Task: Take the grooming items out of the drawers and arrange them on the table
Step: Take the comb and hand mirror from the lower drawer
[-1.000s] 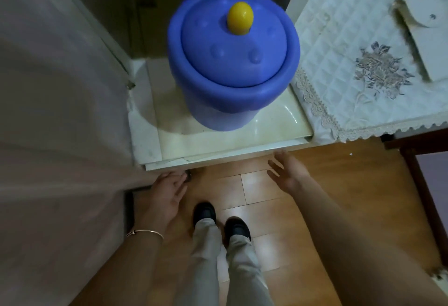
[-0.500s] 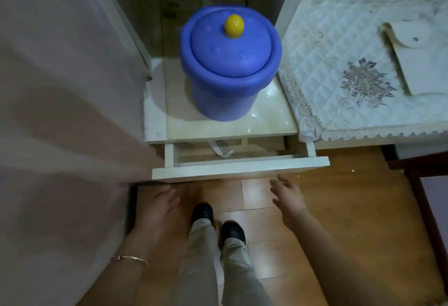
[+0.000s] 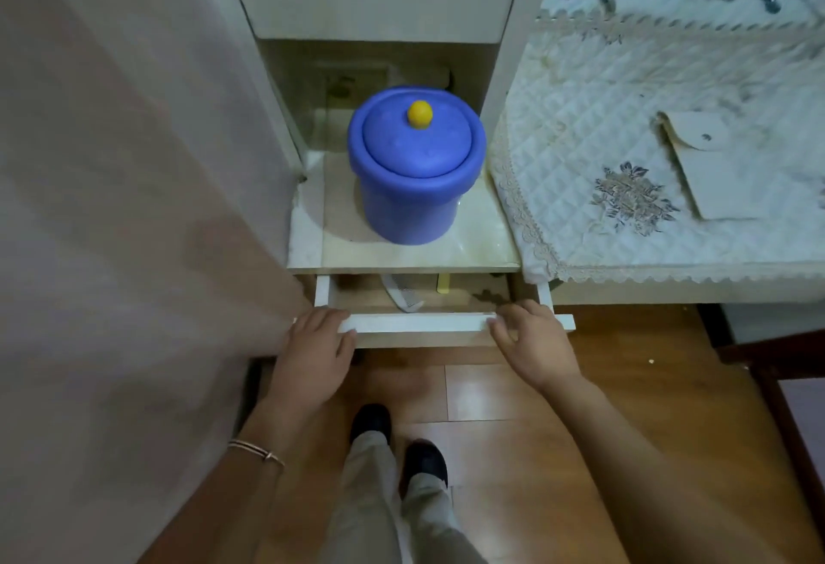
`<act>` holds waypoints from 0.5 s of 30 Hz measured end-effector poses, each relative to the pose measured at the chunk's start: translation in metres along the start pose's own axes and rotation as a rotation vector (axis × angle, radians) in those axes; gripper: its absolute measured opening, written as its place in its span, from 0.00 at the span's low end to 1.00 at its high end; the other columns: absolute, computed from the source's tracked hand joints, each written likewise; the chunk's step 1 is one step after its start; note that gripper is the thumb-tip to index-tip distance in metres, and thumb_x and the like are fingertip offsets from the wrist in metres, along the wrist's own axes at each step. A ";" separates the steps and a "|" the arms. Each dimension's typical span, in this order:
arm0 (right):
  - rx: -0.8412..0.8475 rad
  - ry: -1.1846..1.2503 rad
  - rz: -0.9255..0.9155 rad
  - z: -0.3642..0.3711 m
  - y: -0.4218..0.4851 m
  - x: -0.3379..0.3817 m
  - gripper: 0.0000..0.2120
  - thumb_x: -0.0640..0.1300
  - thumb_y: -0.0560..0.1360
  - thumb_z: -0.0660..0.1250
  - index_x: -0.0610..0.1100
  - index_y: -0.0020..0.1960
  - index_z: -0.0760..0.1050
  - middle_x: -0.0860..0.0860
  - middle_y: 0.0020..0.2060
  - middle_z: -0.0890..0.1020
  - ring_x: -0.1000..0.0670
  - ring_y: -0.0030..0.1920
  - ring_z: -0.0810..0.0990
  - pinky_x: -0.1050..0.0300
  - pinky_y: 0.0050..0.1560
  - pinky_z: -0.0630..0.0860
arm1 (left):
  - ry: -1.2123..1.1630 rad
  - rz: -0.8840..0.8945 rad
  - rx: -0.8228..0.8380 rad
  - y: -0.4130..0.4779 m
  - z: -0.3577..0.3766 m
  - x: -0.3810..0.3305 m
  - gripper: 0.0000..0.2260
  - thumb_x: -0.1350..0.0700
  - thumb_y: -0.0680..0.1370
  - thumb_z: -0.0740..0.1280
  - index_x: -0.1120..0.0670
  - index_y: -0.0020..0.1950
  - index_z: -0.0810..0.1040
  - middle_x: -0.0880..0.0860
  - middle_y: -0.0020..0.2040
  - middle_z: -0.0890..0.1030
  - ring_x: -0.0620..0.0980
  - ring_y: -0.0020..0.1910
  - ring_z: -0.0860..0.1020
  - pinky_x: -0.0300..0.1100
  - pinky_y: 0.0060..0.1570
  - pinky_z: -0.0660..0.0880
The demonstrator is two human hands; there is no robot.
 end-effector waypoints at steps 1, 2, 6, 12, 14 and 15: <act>0.010 0.013 0.005 0.000 -0.003 0.000 0.14 0.49 0.76 0.61 0.41 0.53 0.78 0.44 0.48 0.79 0.45 0.53 0.74 0.51 0.53 0.72 | 0.005 -0.015 0.001 -0.003 0.000 -0.001 0.15 0.55 0.79 0.59 0.57 0.64 0.73 0.56 0.63 0.75 0.55 0.64 0.68 0.48 0.65 0.64; 0.026 0.021 0.013 0.000 -0.007 -0.001 0.14 0.48 0.76 0.61 0.40 0.51 0.78 0.44 0.47 0.79 0.44 0.52 0.74 0.50 0.53 0.73 | 0.013 -0.044 0.005 -0.008 0.001 0.000 0.14 0.54 0.79 0.59 0.56 0.63 0.73 0.55 0.63 0.75 0.54 0.64 0.67 0.47 0.64 0.64; 0.103 0.013 0.023 0.004 -0.028 -0.008 0.12 0.46 0.75 0.62 0.40 0.46 0.79 0.45 0.45 0.80 0.45 0.51 0.74 0.51 0.50 0.73 | 0.069 -0.059 -0.006 -0.033 0.002 -0.001 0.11 0.54 0.79 0.58 0.54 0.57 0.77 0.53 0.56 0.79 0.54 0.58 0.70 0.45 0.56 0.66; 0.223 -0.078 0.006 0.011 -0.063 -0.013 0.15 0.48 0.75 0.59 0.47 0.30 0.66 0.49 0.37 0.73 0.47 0.42 0.72 0.56 0.39 0.67 | 0.149 -0.128 0.055 -0.064 0.010 -0.002 0.14 0.52 0.78 0.57 0.50 0.32 0.65 0.48 0.35 0.72 0.51 0.44 0.68 0.43 0.42 0.62; 0.261 -0.089 0.010 0.015 -0.075 -0.015 0.19 0.46 0.75 0.59 0.48 0.26 0.60 0.50 0.34 0.71 0.48 0.38 0.70 0.57 0.34 0.64 | 0.222 -0.128 0.069 -0.071 0.013 -0.004 0.19 0.52 0.78 0.57 0.51 0.28 0.58 0.48 0.29 0.65 0.50 0.40 0.67 0.43 0.39 0.61; 0.284 -0.091 0.022 0.018 -0.081 -0.017 0.19 0.46 0.75 0.58 0.48 0.26 0.59 0.50 0.32 0.70 0.48 0.37 0.70 0.57 0.31 0.63 | 0.260 -0.128 0.089 -0.075 0.016 -0.005 0.19 0.52 0.78 0.56 0.51 0.27 0.57 0.48 0.27 0.64 0.50 0.38 0.67 0.42 0.39 0.61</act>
Point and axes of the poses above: each hand's wrist, its own y-axis towards the middle knuckle, its own z-axis out of the palm, x = y × z, the point moved 6 cm from there along y, towards the middle knuckle
